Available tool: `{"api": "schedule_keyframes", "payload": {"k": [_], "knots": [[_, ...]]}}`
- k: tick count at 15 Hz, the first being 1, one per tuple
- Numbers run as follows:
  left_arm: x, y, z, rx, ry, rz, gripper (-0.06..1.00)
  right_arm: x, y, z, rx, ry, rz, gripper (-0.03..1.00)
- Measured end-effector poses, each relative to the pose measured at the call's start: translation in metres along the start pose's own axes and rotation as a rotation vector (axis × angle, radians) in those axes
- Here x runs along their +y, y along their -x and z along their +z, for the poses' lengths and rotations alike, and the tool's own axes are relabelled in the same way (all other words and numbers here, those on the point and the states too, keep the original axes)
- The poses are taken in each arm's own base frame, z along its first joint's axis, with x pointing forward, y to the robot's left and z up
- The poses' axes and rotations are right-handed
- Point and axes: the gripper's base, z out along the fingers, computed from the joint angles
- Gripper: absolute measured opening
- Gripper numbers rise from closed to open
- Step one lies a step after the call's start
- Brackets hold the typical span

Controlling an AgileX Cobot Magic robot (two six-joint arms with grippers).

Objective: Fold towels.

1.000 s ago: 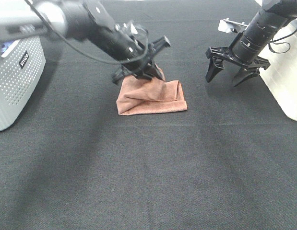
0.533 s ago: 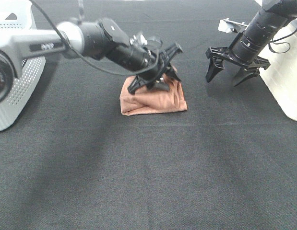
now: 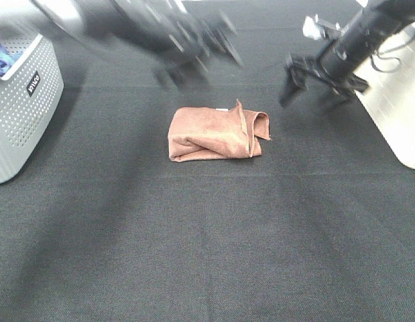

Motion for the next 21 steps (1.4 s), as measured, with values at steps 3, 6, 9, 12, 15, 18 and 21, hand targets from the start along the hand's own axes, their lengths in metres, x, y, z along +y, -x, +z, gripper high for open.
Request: {"api": "schedule_keyframes", "payload": {"k": [3, 6, 9, 12, 15, 18, 21], "knots": [[0.009, 0.038, -0.042, -0.082, 0.025, 0.061, 0.71, 0.051, -0.002, 0.004, -0.013, 0.269, -0.041, 0.76], [0.008, 0.043, -0.060, -0.044, 0.025, 0.074, 0.71, 0.106, -0.016, 0.031, 0.005, 0.469, -0.111, 0.76], [-0.013, 0.048, -0.085, -0.028, 0.032, 0.151, 0.71, 0.097, -0.027, 0.077, 0.047, 0.528, -0.052, 0.76], [-0.020, 0.050, -0.096, -0.024, 0.047, 0.192, 0.71, 0.062, -0.025, 0.094, 0.049, 0.497, 0.012, 0.76], [-0.028, 0.052, -0.107, -0.034, 0.054, 0.222, 0.71, 0.022, -0.014, 0.085, -0.008, 0.435, 0.058, 0.76], [-0.029, 0.051, -0.108, -0.015, 0.054, 0.226, 0.71, 0.005, -0.014, 0.087, -0.007, 0.302, -0.012, 0.76], [-0.030, 0.049, -0.110, 0.009, 0.055, 0.229, 0.71, 0.003, -0.012, 0.081, -0.009, 0.208, -0.060, 0.75]]}}
